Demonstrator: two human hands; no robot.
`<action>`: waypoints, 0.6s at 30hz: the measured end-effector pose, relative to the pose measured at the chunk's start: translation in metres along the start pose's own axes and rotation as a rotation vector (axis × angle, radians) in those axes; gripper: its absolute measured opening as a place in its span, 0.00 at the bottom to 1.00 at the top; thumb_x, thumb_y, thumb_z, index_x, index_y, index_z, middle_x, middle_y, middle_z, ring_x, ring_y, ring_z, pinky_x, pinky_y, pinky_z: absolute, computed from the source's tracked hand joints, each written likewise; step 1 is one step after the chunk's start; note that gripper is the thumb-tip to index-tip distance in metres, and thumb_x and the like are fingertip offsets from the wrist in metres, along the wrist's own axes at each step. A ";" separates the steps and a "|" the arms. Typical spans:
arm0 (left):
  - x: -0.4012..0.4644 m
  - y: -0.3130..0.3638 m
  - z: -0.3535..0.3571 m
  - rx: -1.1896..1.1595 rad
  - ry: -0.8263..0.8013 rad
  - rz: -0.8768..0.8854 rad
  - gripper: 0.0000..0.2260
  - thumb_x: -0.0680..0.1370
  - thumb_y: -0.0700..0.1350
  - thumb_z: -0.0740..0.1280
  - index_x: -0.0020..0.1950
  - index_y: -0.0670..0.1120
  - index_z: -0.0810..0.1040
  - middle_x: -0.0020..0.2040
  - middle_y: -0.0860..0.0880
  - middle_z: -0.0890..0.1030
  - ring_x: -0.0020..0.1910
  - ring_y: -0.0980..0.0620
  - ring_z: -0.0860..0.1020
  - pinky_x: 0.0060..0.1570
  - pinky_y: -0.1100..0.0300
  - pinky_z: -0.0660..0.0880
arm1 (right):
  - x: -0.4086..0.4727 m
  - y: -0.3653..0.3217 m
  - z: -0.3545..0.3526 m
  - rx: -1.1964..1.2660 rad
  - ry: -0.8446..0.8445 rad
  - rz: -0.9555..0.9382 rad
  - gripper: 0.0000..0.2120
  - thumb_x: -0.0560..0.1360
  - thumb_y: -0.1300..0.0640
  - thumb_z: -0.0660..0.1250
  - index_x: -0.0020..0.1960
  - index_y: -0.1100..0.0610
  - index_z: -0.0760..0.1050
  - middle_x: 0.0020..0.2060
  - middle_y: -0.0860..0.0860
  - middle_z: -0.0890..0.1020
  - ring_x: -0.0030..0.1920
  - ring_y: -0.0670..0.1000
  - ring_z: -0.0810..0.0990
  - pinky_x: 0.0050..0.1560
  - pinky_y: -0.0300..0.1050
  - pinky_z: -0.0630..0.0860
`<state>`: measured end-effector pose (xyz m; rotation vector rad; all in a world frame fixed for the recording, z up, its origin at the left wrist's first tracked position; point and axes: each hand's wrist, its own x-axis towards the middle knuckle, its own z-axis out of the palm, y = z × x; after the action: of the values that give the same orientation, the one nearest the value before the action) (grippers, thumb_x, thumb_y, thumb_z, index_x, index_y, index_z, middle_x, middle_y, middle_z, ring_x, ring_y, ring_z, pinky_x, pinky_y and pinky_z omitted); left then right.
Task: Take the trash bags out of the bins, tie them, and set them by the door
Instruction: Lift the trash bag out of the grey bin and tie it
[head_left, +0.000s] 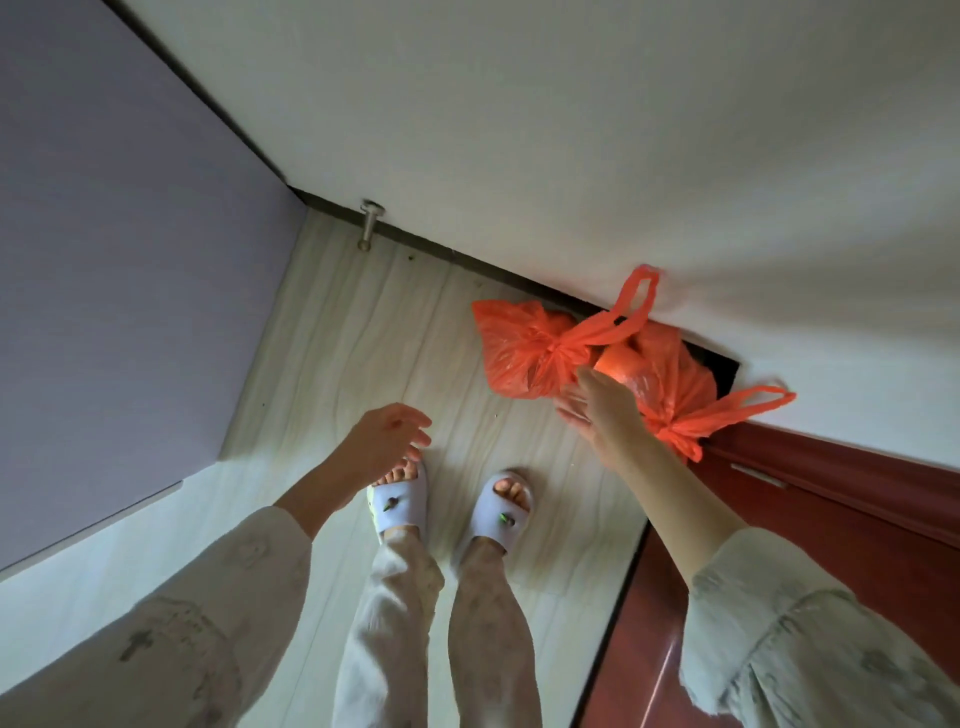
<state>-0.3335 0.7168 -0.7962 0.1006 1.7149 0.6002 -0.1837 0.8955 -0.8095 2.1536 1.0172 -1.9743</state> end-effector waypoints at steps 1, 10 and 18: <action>-0.017 0.002 -0.002 -0.004 -0.010 0.002 0.10 0.78 0.37 0.55 0.52 0.42 0.75 0.42 0.47 0.80 0.38 0.51 0.77 0.37 0.64 0.73 | -0.021 -0.003 0.002 0.002 -0.027 0.008 0.10 0.79 0.60 0.56 0.56 0.61 0.72 0.53 0.65 0.78 0.41 0.52 0.77 0.43 0.43 0.75; -0.199 0.018 -0.040 -0.178 0.162 0.144 0.09 0.80 0.41 0.56 0.48 0.45 0.75 0.42 0.47 0.79 0.38 0.51 0.77 0.37 0.65 0.74 | -0.237 -0.037 0.021 -0.126 -0.447 -0.081 0.12 0.81 0.57 0.53 0.44 0.56 0.74 0.41 0.53 0.80 0.42 0.51 0.79 0.44 0.43 0.73; -0.388 -0.024 -0.041 -0.569 0.543 0.320 0.11 0.80 0.42 0.55 0.46 0.49 0.76 0.43 0.47 0.80 0.42 0.50 0.78 0.46 0.58 0.74 | -0.385 -0.020 0.033 -0.340 -0.737 -0.289 0.14 0.80 0.54 0.53 0.48 0.53 0.77 0.36 0.47 0.84 0.40 0.47 0.81 0.41 0.41 0.74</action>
<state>-0.2713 0.5333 -0.4572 -0.2155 1.9853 1.4336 -0.2109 0.7318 -0.4600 1.0098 1.4041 -2.2157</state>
